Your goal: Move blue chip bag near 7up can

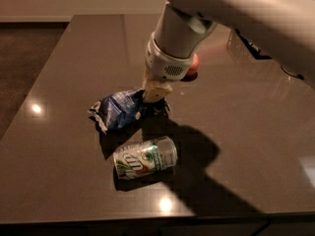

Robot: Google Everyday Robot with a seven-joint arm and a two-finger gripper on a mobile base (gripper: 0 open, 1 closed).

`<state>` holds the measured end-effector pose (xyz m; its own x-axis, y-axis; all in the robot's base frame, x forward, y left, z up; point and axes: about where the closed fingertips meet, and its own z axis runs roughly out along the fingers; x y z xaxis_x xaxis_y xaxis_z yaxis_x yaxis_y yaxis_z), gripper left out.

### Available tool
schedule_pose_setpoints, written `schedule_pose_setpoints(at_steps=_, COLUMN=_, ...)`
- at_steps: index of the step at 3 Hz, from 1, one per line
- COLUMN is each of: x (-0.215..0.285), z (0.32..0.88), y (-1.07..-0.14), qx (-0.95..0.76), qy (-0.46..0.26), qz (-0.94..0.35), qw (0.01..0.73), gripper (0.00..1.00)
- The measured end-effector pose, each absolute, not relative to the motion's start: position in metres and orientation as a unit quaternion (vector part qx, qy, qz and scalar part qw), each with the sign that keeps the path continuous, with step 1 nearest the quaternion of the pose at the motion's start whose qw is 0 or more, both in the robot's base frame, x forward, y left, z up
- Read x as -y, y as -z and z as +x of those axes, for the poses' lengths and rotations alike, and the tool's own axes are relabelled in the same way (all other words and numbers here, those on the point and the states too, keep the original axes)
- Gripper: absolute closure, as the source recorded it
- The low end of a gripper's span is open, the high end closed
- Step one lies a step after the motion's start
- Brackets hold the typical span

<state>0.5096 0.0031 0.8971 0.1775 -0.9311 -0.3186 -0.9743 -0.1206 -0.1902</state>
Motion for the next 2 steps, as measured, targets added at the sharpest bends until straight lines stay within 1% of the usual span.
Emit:
schedule_pose_setpoints(at_steps=1, x=0.0070, z=0.5012, y=-0.8963, qx=-0.643, qy=-0.058, qz=-0.743, qw=0.177, gripper=0.82)
schedule_pose_setpoints(at_steps=2, x=0.0149, z=0.4959, y=-0.8949, qx=-0.646, qy=-0.056, qz=-0.741, qw=0.173, gripper=0.59)
